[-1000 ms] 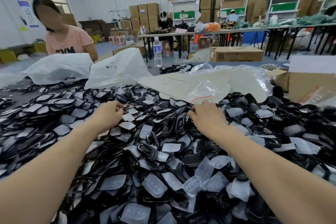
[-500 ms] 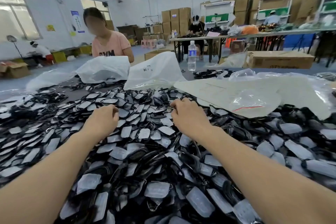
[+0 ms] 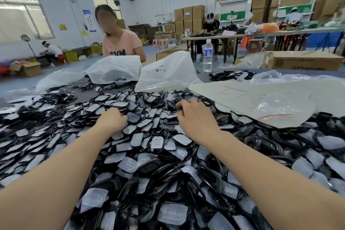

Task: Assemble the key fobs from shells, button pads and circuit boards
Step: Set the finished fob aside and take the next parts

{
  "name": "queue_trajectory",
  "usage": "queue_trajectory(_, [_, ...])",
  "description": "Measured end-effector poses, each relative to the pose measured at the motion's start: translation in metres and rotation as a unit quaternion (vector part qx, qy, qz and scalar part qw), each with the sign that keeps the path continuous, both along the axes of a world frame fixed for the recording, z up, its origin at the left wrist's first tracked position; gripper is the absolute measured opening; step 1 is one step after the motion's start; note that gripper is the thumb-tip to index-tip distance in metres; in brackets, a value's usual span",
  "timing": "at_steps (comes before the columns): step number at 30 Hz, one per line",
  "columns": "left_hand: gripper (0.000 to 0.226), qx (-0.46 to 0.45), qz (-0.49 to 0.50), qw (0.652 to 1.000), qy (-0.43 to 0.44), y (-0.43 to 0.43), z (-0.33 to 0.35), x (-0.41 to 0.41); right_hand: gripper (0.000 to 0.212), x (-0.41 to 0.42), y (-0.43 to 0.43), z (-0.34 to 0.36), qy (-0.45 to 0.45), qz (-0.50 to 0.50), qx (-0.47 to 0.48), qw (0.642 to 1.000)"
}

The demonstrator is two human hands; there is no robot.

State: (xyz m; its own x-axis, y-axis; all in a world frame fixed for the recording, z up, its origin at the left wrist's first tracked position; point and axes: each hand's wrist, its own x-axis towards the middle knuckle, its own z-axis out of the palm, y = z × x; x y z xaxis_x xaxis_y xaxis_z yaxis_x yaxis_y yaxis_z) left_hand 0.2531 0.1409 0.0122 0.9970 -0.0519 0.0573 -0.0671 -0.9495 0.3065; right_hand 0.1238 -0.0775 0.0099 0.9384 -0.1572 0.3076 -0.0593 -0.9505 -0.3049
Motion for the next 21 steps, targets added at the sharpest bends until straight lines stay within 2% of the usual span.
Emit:
queue_trajectory(8, [0.044,0.015,0.006,1.0,-0.015,-0.008,-0.008,0.005,0.036,0.0,-0.009,-0.011,-0.004,-0.004,0.008,1.0])
queue_trajectory(14, [0.048,-0.038,0.016,0.999,0.011,-0.014,-0.013,0.009,0.037,-0.008,-0.018,-0.008,-0.009,-0.014,0.01,1.0])
queue_trajectory(21, [0.04,-0.106,-0.047,0.993,-0.013,-0.014,-0.013,-0.004,0.035,-0.026,-0.027,-0.004,-0.035,-0.024,0.023,0.999])
